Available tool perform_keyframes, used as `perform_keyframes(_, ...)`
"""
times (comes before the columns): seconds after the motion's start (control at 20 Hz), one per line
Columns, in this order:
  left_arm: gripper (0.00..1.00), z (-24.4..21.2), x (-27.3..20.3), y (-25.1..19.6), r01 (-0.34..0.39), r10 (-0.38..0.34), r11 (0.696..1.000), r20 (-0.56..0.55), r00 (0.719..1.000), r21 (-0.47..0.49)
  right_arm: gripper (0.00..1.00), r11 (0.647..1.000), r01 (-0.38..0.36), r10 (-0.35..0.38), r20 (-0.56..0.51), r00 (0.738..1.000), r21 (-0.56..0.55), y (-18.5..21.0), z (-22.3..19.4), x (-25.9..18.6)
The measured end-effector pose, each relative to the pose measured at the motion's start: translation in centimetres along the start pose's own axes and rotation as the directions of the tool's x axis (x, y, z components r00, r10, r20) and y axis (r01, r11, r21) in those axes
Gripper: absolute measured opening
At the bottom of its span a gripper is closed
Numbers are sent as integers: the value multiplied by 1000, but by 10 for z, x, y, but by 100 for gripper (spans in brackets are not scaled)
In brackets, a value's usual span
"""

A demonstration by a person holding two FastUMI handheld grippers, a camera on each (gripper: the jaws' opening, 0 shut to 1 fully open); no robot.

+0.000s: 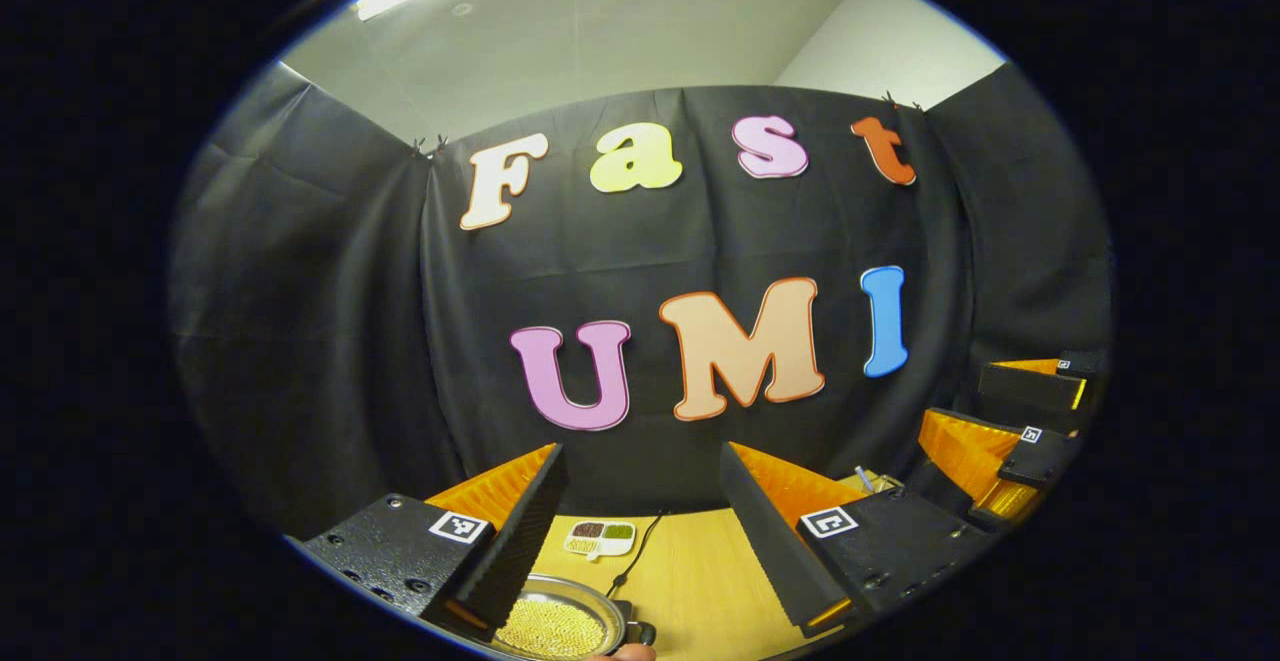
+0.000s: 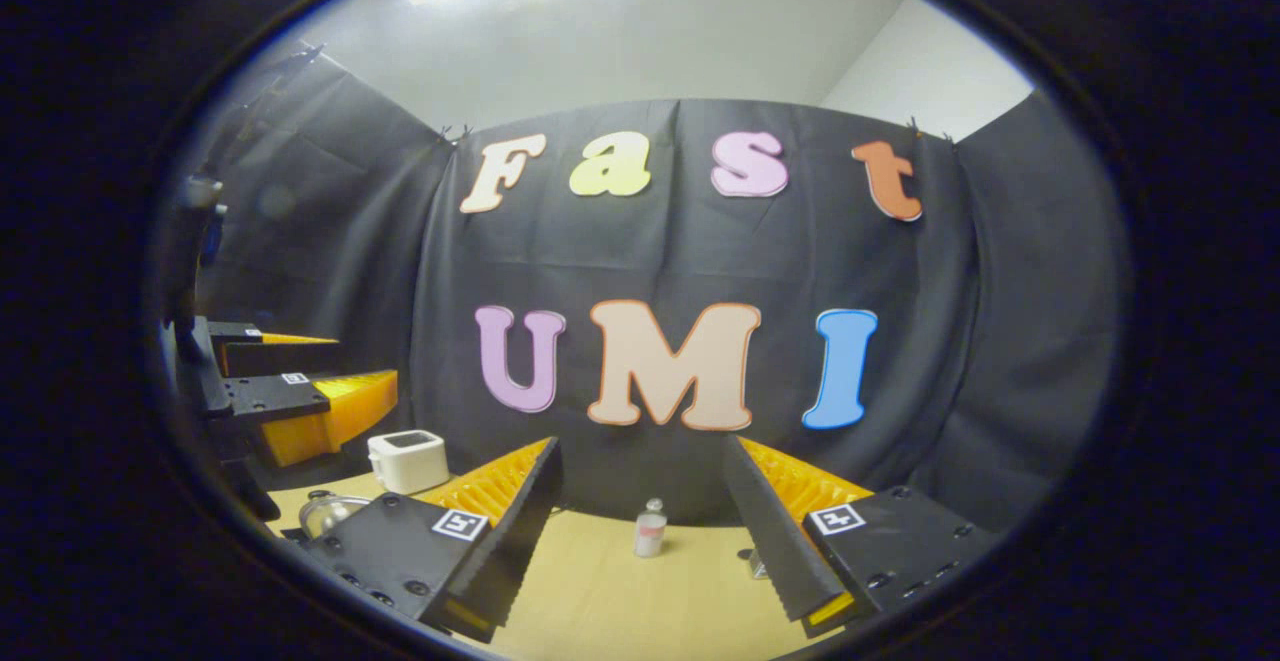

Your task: First push the handle of the pot to place it horizontally, then grasp the pot with both hands and set it on the induction cooktop.

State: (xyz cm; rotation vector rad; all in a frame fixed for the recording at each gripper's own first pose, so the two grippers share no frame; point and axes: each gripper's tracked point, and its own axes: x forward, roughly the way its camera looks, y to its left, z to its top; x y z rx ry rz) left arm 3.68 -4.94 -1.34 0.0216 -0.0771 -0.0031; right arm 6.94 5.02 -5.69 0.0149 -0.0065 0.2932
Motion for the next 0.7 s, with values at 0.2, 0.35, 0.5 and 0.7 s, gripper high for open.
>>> perform_keyframes(0.2, 100, 17, -4, -10, -10, 10, 1000, 41, 999, 10, 94, 1000, 26, -26, 31, 999, 9, -20, 8, -3)
perform_keyframes(0.35, 97, 24, -11, -14, -53, 52, 998, 53, 997, 19, 94, 1000, 27, -28, 34, 999, 12, -37, 6, -5)
perform_keyframes(0.5, 98, 37, -16, -21, -101, 98, 994, 100, 990, 30, 94, 999, 29, -30, 54, 998, 26, -54, 10, -12)
perform_keyframes(0.7, 99, 39, -22, -47, -92, 92, 996, 109, 990, -6, 94, 999, 21, -25, 80, 997, 47, -82, 20, -27)
